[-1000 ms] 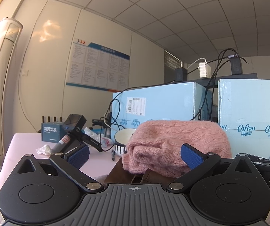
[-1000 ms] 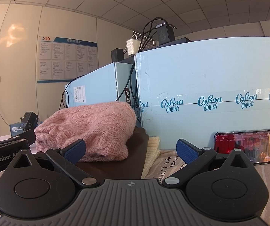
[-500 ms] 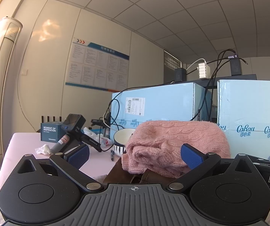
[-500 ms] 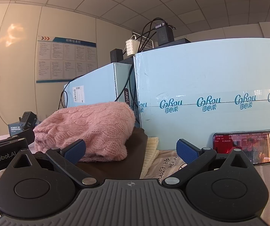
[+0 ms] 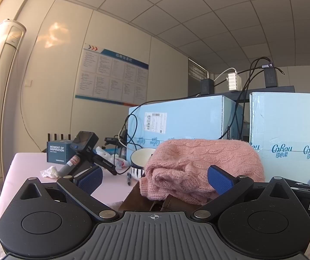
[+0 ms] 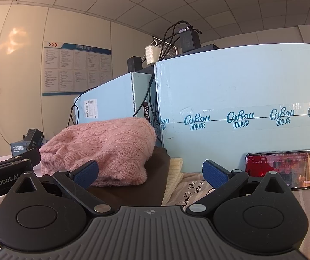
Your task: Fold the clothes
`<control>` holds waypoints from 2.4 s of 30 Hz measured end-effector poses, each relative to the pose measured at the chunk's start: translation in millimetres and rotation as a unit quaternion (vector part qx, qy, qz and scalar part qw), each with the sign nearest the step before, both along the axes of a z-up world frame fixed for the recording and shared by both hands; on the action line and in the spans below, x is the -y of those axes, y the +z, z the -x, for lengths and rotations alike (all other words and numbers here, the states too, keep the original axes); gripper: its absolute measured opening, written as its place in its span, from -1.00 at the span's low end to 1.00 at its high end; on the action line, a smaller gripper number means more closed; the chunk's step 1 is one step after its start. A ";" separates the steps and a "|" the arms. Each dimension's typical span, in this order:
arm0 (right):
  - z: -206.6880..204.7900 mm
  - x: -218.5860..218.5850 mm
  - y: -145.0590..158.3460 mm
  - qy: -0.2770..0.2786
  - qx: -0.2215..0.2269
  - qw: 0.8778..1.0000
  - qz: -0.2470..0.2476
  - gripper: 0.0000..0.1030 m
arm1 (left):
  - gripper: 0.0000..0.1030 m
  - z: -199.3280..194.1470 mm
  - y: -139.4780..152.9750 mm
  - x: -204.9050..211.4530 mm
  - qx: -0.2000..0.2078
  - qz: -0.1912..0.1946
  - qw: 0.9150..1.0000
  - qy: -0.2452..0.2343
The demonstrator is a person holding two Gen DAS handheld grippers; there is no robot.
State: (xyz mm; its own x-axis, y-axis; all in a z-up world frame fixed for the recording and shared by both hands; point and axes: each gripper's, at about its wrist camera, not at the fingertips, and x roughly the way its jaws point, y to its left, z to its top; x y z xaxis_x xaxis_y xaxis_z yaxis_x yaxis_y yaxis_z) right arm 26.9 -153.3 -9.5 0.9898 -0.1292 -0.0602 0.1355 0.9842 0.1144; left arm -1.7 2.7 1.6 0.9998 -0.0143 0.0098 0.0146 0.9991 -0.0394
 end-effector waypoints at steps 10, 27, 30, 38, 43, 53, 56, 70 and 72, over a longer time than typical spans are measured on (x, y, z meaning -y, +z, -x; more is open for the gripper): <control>4.4 -0.6 0.9 -0.004 0.011 1.000 0.004 1.00 | 1.00 -0.7 -0.1 -1.6 -0.002 0.004 1.000 0.001; 40.3 -10.9 22.2 -0.022 0.042 0.999 0.004 1.00 | 1.00 5.7 10.2 -22.3 0.018 0.094 0.994 -0.056; 48.4 -14.4 28.7 -0.027 0.037 0.999 0.004 1.00 | 1.00 11.0 15.9 -20.0 0.018 0.102 0.990 -0.095; 107.7 1.4 45.0 -0.075 0.028 0.997 -0.004 1.00 | 1.00 30.6 33.0 10.3 0.013 0.107 0.971 -0.211; 149.8 18.5 48.1 -0.125 0.027 0.992 0.016 1.00 | 1.00 48.0 45.7 48.5 0.020 0.088 0.950 -0.299; 248.0 86.0 36.2 -0.282 0.019 0.959 0.013 1.00 | 1.00 83.0 62.6 150.5 0.015 0.033 0.877 -0.479; 280.0 113.8 27.7 -0.334 0.009 0.942 -0.001 1.00 | 1.00 85.5 62.7 186.8 -0.029 0.025 0.850 -0.526; 366.3 270.8 -10.7 -0.457 -0.151 0.869 -0.112 0.94 | 0.83 93.1 15.8 338.8 -0.296 0.057 0.703 -0.644; 363.7 290.0 -14.6 -0.462 -0.179 0.862 -0.112 0.94 | 0.74 96.0 5.0 353.5 -0.322 0.055 0.690 -0.646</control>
State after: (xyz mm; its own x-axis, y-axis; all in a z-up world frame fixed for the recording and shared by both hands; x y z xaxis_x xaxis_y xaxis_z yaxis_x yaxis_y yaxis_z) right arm -336.8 -443.3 -24.1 0.3845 -0.7970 -0.4658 0.9147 0.3970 0.0758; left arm -97.7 -350.8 6.6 -0.0481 -0.9322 -0.3586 0.8342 0.1600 -0.5277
